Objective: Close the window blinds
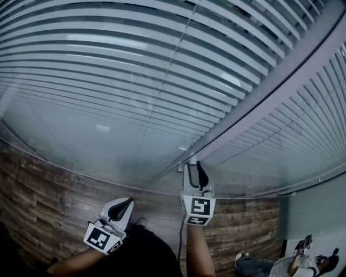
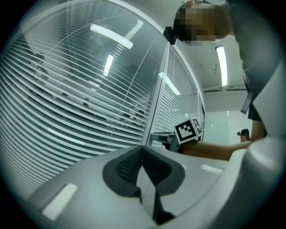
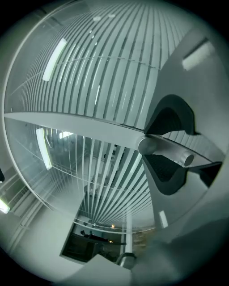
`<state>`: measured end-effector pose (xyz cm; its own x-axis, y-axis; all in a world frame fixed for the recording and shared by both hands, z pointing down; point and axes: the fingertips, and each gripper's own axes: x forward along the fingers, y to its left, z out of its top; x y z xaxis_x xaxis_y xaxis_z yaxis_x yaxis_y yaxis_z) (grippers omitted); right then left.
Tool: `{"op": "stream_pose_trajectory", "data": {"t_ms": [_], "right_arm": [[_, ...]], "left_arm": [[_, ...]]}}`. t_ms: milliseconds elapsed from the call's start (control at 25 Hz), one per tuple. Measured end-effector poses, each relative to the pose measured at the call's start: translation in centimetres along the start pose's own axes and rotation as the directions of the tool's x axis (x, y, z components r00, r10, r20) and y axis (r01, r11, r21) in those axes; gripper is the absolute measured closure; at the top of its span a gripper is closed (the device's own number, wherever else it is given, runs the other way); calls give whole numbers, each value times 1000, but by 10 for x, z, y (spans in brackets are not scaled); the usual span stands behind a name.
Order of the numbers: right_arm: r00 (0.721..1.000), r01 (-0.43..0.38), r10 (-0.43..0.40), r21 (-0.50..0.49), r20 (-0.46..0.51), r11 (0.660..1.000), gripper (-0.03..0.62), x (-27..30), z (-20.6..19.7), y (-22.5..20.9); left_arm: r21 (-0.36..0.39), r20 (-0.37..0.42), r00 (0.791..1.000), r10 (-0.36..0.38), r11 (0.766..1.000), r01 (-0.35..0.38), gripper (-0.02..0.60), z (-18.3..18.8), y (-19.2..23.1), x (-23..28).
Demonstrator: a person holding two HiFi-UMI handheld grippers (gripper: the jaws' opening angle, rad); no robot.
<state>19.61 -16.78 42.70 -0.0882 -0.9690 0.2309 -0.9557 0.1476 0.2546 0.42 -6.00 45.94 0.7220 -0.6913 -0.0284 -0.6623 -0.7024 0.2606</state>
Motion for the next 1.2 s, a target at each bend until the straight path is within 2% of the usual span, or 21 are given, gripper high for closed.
{"op": "stream_pose_trajectory", "data": {"t_ms": [280, 440, 520, 560, 640, 720, 800, 840, 920, 1000, 1200], "right_arm": [[999, 37, -43, -195, -24, 980, 451, 1, 0, 1], [993, 91, -114, -368, -42, 925, 457, 1, -4, 1], [990, 108, -137, -412, -41, 905, 462, 1, -5, 1], [990, 109, -137, -408, -39, 906, 462, 1, -6, 1], [992, 100, -121, -360, -37, 928, 459, 2, -6, 0], [994, 86, -99, -268, -35, 960, 455, 2, -5, 1], [997, 68, -71, -92, -24, 993, 456, -2, -5, 2], [998, 59, -59, 14, -11, 998, 456, -4, -5, 2], [999, 47, -50, 185, 16, 982, 447, -7, -6, -1], [998, 33, -46, 275, 40, 961, 442, -8, -4, -2], [995, 31, -61, 330, 80, 943, 450, -7, 7, -3]], "left_arm": [[-11, -17, 1000, 14, 1000, -14, 583, -2, 3, -1], [-8, -20, 1000, 18, 1000, -18, 583, -3, 3, -2], [4, -20, 1000, 15, 1000, -15, 583, -4, 4, -3], [4, -20, 1000, 17, 1000, -17, 583, -4, 4, -3], [-6, -24, 999, 23, 1000, -23, 583, -4, 4, -2], [-12, -28, 999, 26, 1000, -27, 583, -5, 4, -2], [-17, -28, 999, 28, 999, -29, 583, -5, 4, -3], [-18, -27, 999, 28, 999, -28, 583, -6, 4, -3], [-18, -26, 999, 28, 999, -28, 583, -5, 4, -3], [-16, -25, 999, 28, 999, -28, 583, -4, 5, -3], [-23, -32, 999, 27, 999, -28, 583, -5, 4, -3]]}}
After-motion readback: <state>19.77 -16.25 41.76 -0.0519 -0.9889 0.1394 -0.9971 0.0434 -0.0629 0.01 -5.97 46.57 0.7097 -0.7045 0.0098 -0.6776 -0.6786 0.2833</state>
